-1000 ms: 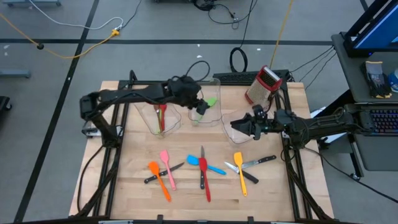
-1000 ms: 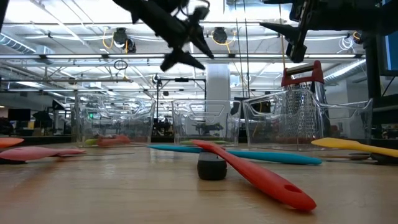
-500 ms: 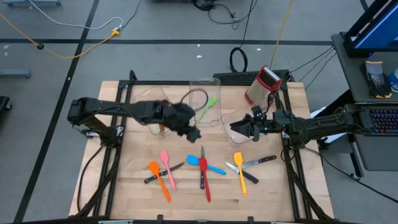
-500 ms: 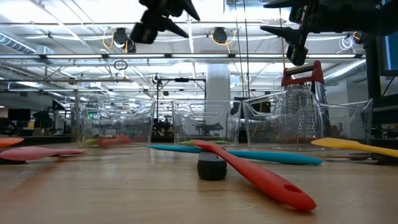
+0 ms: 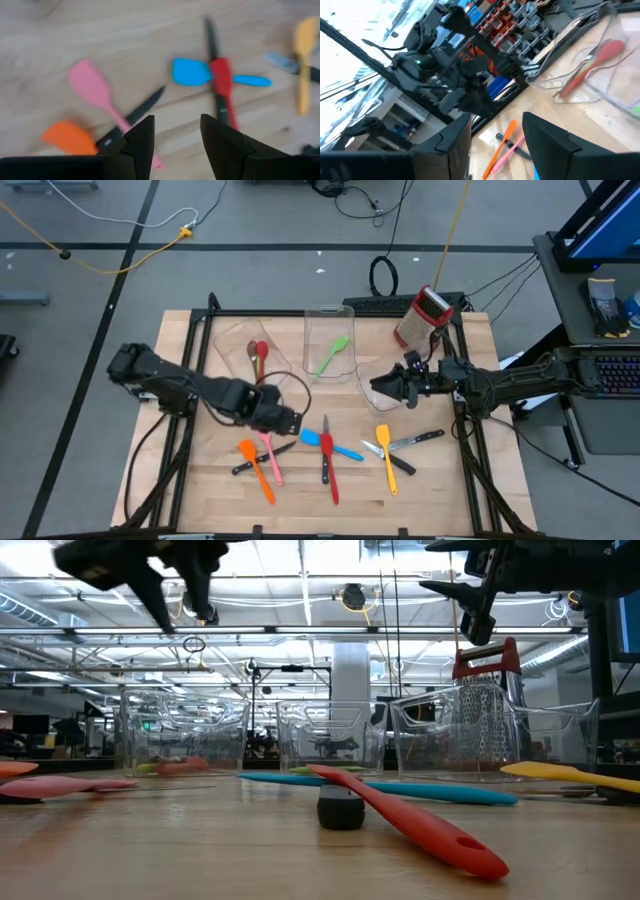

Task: Pick & Place Kitchen Items
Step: Put the pink silicone spatula into the middle bin

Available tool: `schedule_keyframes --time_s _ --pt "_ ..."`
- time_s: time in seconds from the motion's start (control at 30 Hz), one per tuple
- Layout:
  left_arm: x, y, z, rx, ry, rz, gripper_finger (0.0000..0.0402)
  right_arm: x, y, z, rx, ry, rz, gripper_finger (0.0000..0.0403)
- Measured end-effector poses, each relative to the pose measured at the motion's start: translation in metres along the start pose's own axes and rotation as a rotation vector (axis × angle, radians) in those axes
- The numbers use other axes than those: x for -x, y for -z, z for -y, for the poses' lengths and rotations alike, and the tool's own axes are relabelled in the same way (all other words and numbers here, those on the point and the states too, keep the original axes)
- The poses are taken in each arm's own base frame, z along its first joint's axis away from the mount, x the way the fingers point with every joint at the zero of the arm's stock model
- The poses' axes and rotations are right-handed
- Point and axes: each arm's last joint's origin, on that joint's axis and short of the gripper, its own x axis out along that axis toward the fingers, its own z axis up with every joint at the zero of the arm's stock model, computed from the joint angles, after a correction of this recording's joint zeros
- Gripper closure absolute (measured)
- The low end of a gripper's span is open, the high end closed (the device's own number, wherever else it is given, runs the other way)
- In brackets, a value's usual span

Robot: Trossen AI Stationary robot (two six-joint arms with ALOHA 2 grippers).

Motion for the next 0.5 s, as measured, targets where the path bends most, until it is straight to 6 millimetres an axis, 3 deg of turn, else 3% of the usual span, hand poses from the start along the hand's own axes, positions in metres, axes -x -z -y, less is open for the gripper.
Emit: schedule_keyframes --time_s 0.3,0.5 --pt "-0.019 0.032 0.003 0.161 -0.045 -0.064 0.0241 0.0 0.001 0.0 0.0 -0.014 -0.021 0.0232" --pt "-0.041 0.045 0.004 0.166 -0.131 -0.107 0.0241 0.0 0.001 0.0 -0.001 -0.008 -0.026 0.0232"
